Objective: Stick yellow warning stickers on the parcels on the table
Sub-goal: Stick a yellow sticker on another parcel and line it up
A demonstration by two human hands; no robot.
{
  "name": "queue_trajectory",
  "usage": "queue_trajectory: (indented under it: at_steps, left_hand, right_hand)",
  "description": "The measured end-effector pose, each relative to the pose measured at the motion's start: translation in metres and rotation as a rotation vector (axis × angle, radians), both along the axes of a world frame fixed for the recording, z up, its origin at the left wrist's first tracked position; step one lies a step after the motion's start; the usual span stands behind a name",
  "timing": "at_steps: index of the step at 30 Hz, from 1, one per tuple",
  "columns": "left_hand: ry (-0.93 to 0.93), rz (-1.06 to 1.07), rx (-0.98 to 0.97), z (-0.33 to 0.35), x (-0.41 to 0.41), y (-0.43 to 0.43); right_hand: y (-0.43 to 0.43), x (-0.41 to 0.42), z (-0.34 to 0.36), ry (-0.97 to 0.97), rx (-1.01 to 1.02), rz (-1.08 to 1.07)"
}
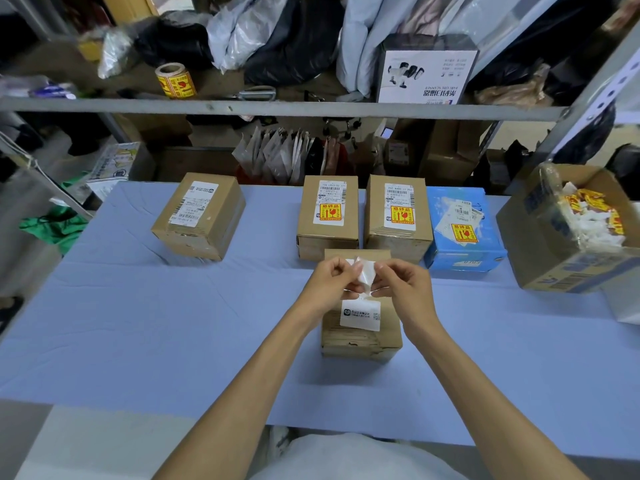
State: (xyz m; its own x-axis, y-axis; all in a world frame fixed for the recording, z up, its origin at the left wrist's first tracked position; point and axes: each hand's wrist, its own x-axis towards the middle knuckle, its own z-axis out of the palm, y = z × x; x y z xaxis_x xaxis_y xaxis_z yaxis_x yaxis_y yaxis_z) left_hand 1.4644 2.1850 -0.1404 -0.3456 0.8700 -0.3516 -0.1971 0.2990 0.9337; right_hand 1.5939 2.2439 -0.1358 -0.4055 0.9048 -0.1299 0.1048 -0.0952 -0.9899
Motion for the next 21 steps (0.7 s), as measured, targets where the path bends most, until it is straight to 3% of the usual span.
queue_trajectory:
  at_steps: [9, 14, 21]
  left_hand:
    - [0.109, -0.006, -0.085, 0.000, 0.010, 0.008]
    - [0.089, -0.031, -0.100, -0.006, 0.004, 0.005]
    - [0.153, 0.009, -0.206, -0.013, -0.004, 0.005]
  right_hand:
    - [-0.003, 0.000, -0.002, -0.068, 0.061, 0.063]
    - [0.002, 0.004, -0.007, -0.030, -0.060, -0.069]
    - [0.009, 0.005, -0.014, -0.118, -0.122, -0.229]
